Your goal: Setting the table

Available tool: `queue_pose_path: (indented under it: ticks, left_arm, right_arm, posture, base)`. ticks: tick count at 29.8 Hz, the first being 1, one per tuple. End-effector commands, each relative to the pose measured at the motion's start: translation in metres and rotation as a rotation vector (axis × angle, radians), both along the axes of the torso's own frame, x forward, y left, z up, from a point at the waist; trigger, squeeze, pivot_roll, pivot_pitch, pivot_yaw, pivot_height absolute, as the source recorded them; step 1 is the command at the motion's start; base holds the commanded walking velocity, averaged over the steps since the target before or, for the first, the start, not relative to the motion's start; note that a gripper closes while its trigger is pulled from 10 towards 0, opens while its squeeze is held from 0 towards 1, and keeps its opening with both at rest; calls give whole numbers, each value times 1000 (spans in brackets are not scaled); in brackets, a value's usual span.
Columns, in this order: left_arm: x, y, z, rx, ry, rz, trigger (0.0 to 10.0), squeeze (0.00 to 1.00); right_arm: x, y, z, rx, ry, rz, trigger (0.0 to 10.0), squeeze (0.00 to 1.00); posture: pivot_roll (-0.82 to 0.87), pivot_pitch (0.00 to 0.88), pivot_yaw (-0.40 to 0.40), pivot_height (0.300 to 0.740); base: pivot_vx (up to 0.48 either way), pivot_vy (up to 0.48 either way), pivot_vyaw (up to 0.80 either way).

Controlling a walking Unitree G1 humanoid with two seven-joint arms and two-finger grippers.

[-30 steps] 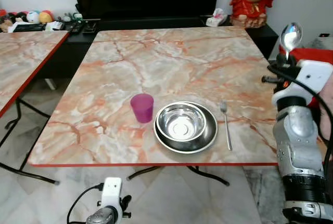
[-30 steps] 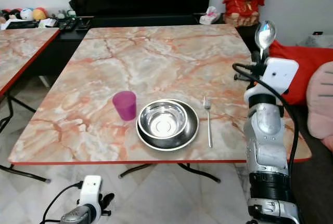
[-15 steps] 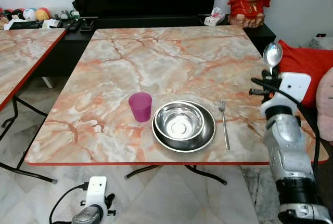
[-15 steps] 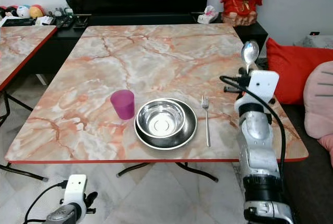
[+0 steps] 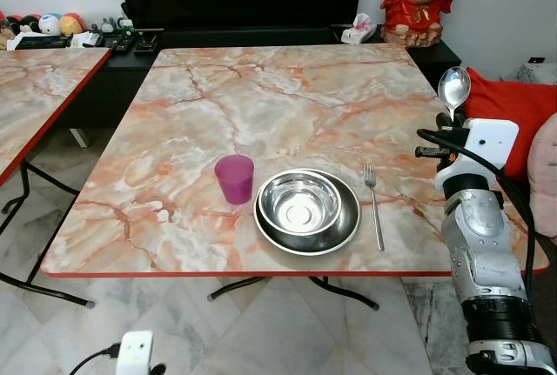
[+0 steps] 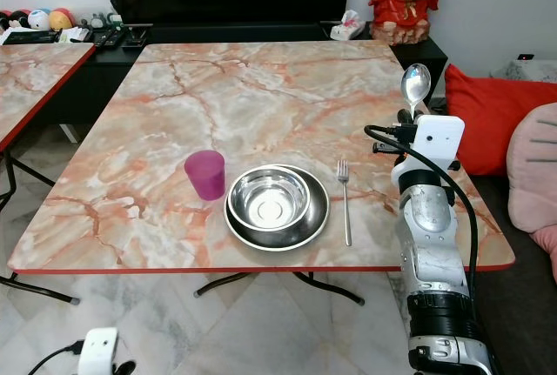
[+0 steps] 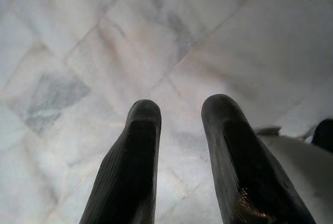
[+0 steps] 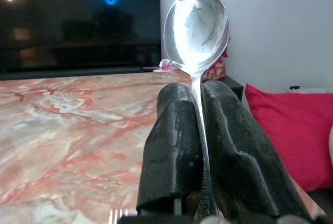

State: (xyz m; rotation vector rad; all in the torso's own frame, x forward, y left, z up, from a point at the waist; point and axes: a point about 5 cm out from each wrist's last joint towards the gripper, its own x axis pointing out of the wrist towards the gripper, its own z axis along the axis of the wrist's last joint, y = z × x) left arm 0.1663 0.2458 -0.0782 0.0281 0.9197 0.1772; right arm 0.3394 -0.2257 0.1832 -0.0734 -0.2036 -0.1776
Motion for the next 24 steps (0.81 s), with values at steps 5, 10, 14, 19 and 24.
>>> queue_pose_path:
  ticks: [5, 10, 14, 19, 24]
  left_arm:
    - [-10, 3, -3, -5, 25, 7, 10000, 0]
    - [-11, 1, -5, -9, 34, -12, 10000, 0]
    - [-12, 0, -5, -3, 42, -9, 10000, 0]
    - [-18, 0, -8, -7, 58, -1, 10000, 0]
    - [-16, 0, -7, -10, 44, 23, 10000, 0]
  right_arm:
    - [-3, -1, 1, -3, -21, -6, 10000, 0]
    - [-2, -2, 2, -1, -28, -11, 10000, 0]
    - [-3, -4, 2, 4, -32, -22, 10000, 0]
    - [-6, -4, -2, 3, -15, -22, 10000, 0]
    - [-9, -8, 1, 8, -22, -38, 10000, 0]
  posture:
    - [-42, 0, 38, 740]
    - [-42, 0, 44, 740]
    - [-46, 0, 46, 740]
    - [-42, 0, 50, 740]
    - [-12, 0, 25, 740]
  base:
    - [0, 0, 0]
    - [0, 0, 0]
    - [0, 0, 0]
    - [0, 0, 0]
    - [0, 0, 0]
